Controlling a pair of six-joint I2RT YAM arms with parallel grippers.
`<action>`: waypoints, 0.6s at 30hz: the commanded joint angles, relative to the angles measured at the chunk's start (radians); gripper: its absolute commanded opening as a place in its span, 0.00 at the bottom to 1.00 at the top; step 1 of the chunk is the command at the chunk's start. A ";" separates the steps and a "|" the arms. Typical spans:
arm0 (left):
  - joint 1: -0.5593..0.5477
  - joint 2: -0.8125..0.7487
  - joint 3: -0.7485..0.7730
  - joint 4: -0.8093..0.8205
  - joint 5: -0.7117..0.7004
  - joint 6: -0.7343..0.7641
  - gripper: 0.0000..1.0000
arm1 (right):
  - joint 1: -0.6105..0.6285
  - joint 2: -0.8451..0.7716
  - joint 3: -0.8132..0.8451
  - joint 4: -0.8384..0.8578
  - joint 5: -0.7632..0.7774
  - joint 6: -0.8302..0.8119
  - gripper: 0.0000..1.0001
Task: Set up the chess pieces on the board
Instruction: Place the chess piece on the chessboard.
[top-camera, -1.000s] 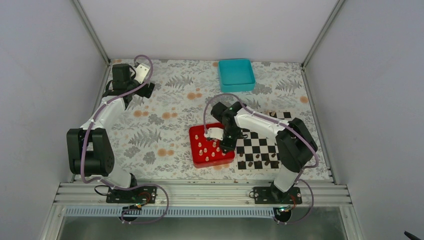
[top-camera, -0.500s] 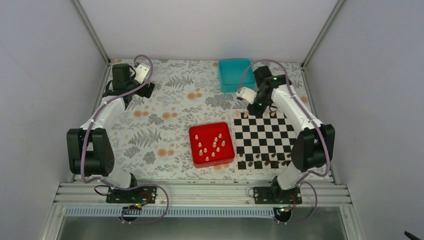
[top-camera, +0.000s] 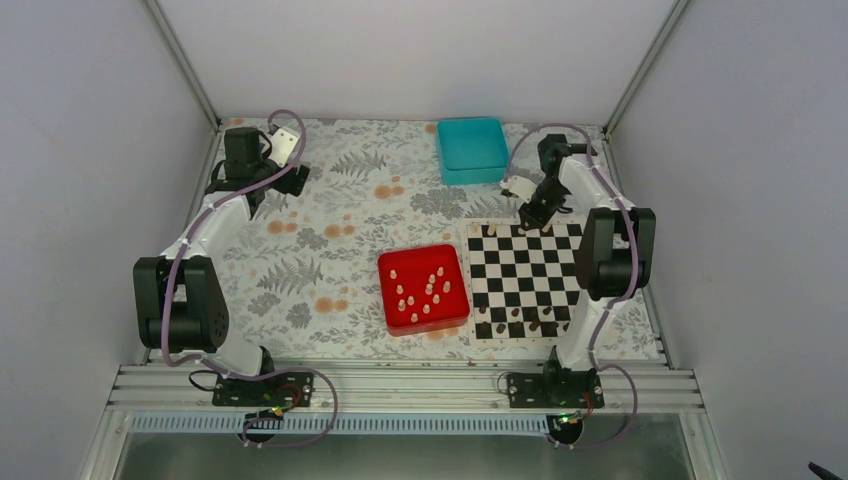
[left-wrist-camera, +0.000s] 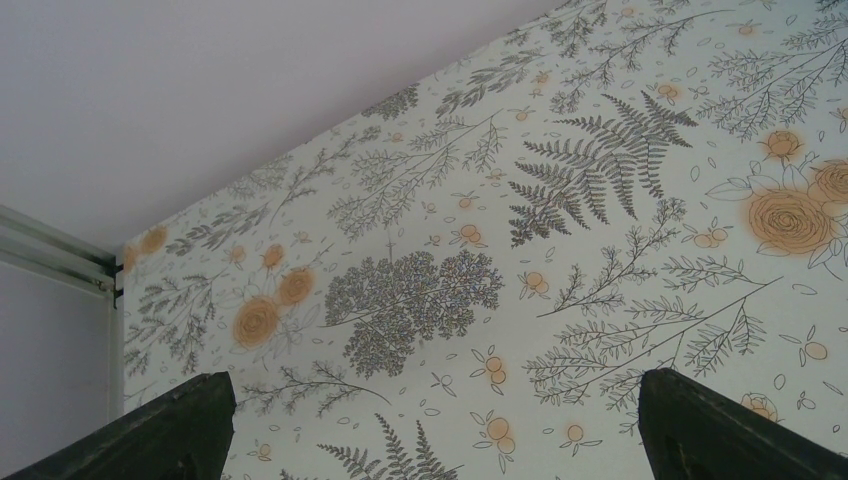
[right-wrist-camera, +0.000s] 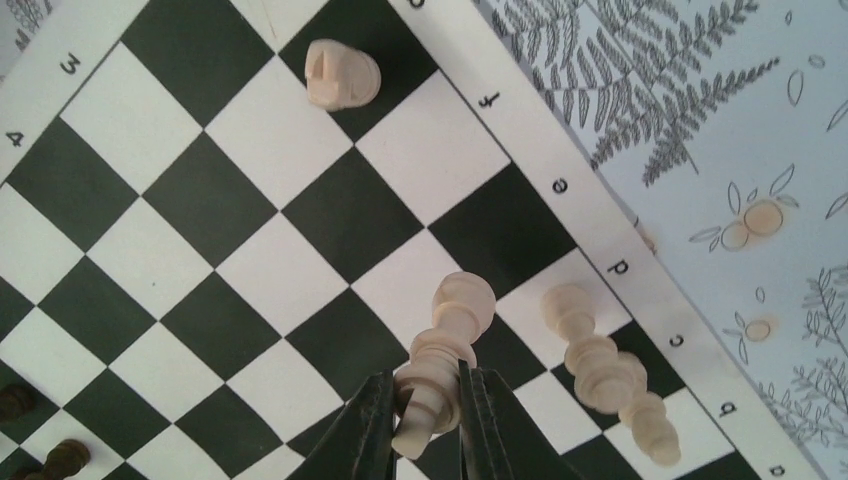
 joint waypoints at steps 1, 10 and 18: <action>-0.001 -0.001 0.005 0.009 -0.003 0.011 1.00 | 0.001 0.034 0.053 0.008 -0.044 -0.033 0.10; 0.000 0.003 0.004 0.011 -0.008 0.014 1.00 | 0.002 0.101 0.116 -0.001 -0.041 -0.036 0.10; -0.001 0.007 0.001 0.010 -0.009 0.016 1.00 | 0.001 0.123 0.118 -0.016 -0.035 -0.040 0.11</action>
